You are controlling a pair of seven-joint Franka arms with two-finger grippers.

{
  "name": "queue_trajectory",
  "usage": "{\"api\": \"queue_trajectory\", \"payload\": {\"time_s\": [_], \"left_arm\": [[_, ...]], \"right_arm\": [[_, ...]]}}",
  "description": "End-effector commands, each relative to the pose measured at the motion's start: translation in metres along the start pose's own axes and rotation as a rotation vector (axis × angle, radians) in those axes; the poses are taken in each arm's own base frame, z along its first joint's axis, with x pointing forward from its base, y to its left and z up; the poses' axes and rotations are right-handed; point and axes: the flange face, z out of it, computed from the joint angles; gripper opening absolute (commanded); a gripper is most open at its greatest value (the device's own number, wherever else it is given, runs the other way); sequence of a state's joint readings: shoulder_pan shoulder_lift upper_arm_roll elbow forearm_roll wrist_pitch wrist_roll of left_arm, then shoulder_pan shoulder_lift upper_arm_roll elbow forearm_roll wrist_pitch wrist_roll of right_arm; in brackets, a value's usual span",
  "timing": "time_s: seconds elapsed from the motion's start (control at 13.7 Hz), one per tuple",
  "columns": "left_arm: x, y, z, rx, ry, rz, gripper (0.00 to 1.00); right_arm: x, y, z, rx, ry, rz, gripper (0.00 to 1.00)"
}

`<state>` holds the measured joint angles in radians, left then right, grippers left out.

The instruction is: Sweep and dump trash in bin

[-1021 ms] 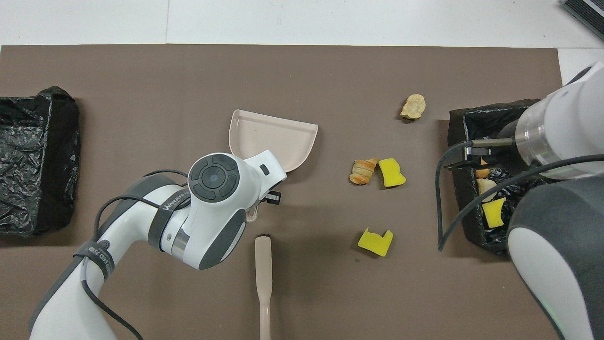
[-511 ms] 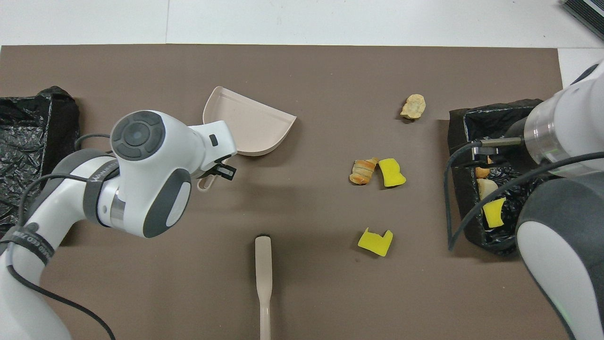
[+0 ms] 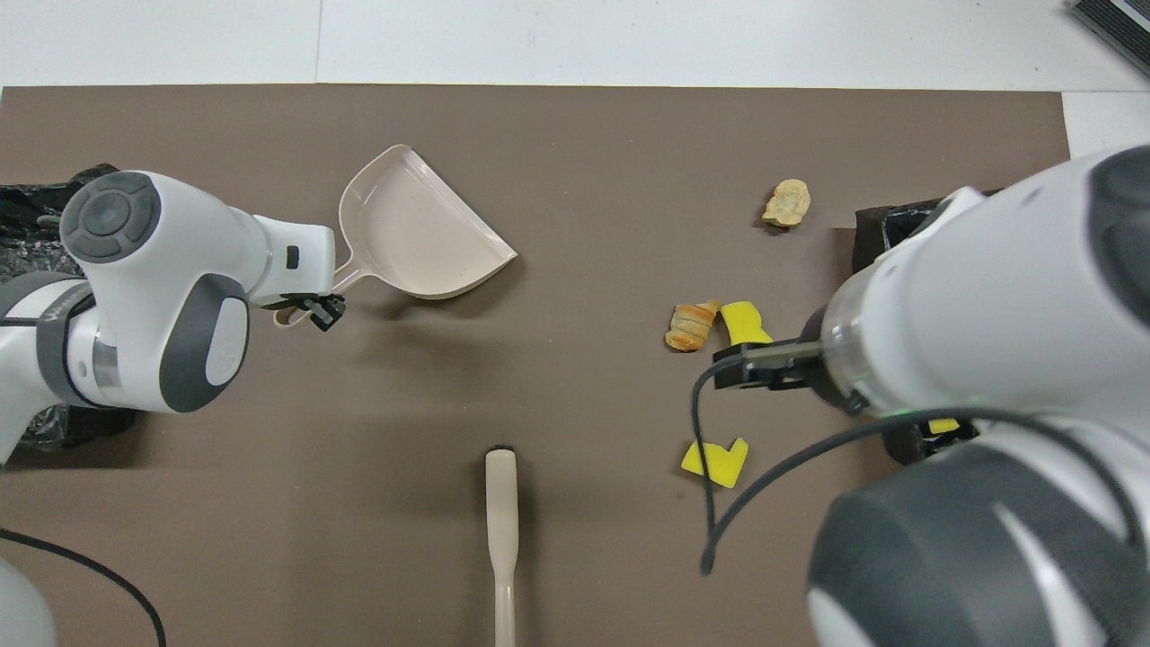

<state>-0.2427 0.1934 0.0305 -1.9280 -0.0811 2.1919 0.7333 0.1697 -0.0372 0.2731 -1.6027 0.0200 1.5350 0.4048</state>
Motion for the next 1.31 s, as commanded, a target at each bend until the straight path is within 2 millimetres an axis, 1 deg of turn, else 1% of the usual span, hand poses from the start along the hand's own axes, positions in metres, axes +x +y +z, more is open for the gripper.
{"api": "queue_trajectory", "payload": {"time_s": [0.0, 0.07, 0.15, 0.22, 0.29, 0.36, 0.44, 0.51, 0.58, 0.73, 0.8, 0.88, 0.95, 1.02, 1.17, 1.24], "left_arm": [[-0.017, -0.029, -0.005, -0.034, 0.048, 0.159, 0.0], [-0.026, -0.035, -0.004, -0.047, 0.04, 0.221, 0.0], [-0.038, -0.043, -0.004, -0.065, 0.029, 0.242, 0.0], [-0.048, -0.05, -0.004, -0.078, 0.021, 0.272, 0.0], [-0.057, -0.056, -0.005, -0.085, 0.018, 0.343, 0.0], [-0.069, -0.064, -0.004, -0.097, 0.017, 0.392, 0.0], [-0.083, -0.071, -0.003, -0.12, 0.009, 0.422, 0.0], [-0.093, -0.076, -0.003, -0.136, 0.011, 0.49, 0.0], [-0.099, -0.079, -0.003, -0.14, 0.021, 0.574, 0.0], [-0.103, -0.081, -0.004, -0.136, 0.041, 0.707, 0.0], [-0.102, -0.08, -0.004, -0.133, 0.043, 0.738, 0.0], [-0.101, -0.076, 0.0, -0.136, 0.043, 0.765, 0.0], [-0.099, -0.072, -0.002, -0.12, 0.046, 0.781, 0.0], [-0.095, -0.066, 0.004, -0.106, 0.045, 0.793, 0.0], [-0.087, -0.056, 0.006, -0.09, 0.04, 0.812, 0.0], [-0.083, -0.053, 0.007, -0.091, 0.04, 0.819, 0.0]], "right_arm": [[-0.053, -0.066, 0.027, -0.003, 0.006, 0.007, 1.0], [-0.072, -0.091, 0.04, -0.006, 0.01, 0.047, 1.0], [-0.089, -0.111, 0.058, -0.017, 0.001, 0.072, 1.0], [-0.109, -0.132, 0.077, -0.029, -0.007, 0.079, 1.0], [-0.129, -0.155, 0.099, -0.022, 0.004, 0.096, 1.0], [-0.145, -0.174, 0.12, 0.009, 0.026, 0.135, 1.0], [-0.159, -0.191, 0.135, 0.054, 0.022, 0.152, 1.0], [-0.172, -0.207, 0.149, 0.069, 0.011, 0.134, 1.0], [-0.188, -0.225, 0.169, 0.051, -0.013, 0.095, 1.0], [-0.207, -0.234, 0.206, 0.051, -0.016, 0.084, 1.0], [-0.218, -0.236, 0.222, 0.052, -0.013, 0.066, 1.0], [-0.225, -0.233, 0.242, 0.045, -0.016, 0.059, 1.0], [-0.237, -0.233, 0.256, 0.05, -0.01, 0.039, 0.99], [-0.244, -0.234, 0.265, 0.052, -0.008, 0.029, 0.97], [-0.25, -0.234, 0.283, 0.029, -0.027, 0.029, 0.9], [-0.253, -0.236, 0.284, 0.027, -0.029, 0.031, 0.86]]}}
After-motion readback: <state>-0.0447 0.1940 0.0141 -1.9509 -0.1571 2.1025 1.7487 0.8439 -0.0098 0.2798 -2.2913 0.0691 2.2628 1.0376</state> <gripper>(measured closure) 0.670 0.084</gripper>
